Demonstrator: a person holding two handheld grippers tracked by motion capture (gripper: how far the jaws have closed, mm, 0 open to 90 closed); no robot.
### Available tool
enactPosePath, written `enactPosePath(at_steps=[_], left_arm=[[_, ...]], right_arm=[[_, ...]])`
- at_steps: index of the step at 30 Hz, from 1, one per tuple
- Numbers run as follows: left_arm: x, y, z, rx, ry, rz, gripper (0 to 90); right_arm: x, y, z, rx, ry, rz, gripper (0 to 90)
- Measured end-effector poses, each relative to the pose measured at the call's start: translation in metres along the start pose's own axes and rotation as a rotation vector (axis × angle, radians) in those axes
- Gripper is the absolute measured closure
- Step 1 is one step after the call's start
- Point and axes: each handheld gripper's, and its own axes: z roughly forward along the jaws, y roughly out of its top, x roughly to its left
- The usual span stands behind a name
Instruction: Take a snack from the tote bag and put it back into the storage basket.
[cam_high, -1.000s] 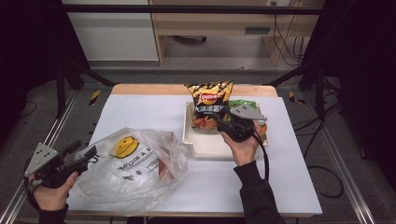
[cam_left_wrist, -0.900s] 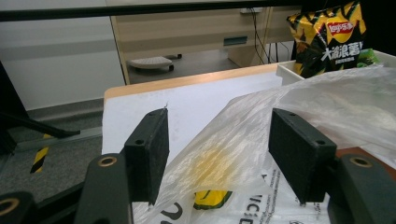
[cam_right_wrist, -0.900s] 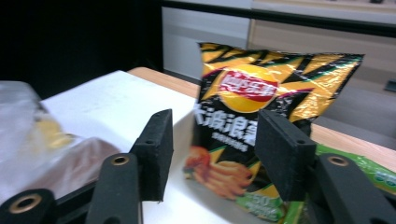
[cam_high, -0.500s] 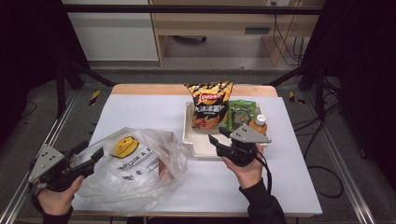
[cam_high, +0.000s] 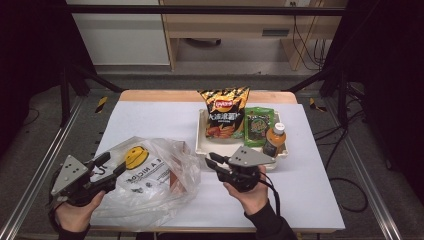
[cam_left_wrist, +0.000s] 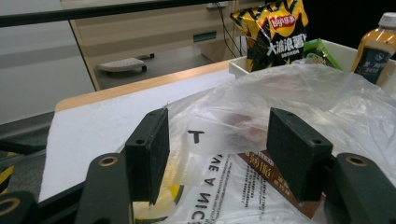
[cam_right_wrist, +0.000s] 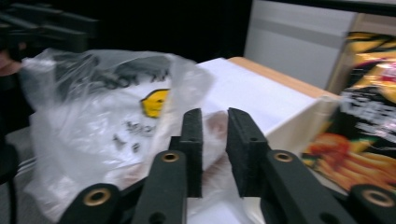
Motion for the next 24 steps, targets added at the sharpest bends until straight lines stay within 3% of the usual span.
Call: enactPosePath(at_steps=[4, 6, 13, 19, 24], left_arm=[[-0.009, -0.001, 0.008, 0.022, -0.014, 0.020, 41.1], [-0.013, -0.003, 0.012, 0.033, -0.021, 0.025, 44.3], [-0.021, -0.009, 0.021, 0.094, -0.066, 0.024, 55.5], [-0.024, -0.020, 0.033, 0.164, -0.108, 0.024, 66.7], [-0.029, -0.030, 0.046, 0.220, -0.128, 0.019, 70.6]], right_arm=[[0.017, 0.003, 0.016, 0.021, 0.082, -0.017, 90.0], [0.027, 0.003, 0.025, 0.040, 0.121, -0.028, 90.0], [0.051, -0.006, 0.062, 0.133, 0.166, -0.050, 90.0], [0.062, -0.019, 0.091, 0.256, 0.100, -0.121, 90.0], [0.058, -0.029, 0.098, 0.322, 0.078, -0.130, 90.0]])
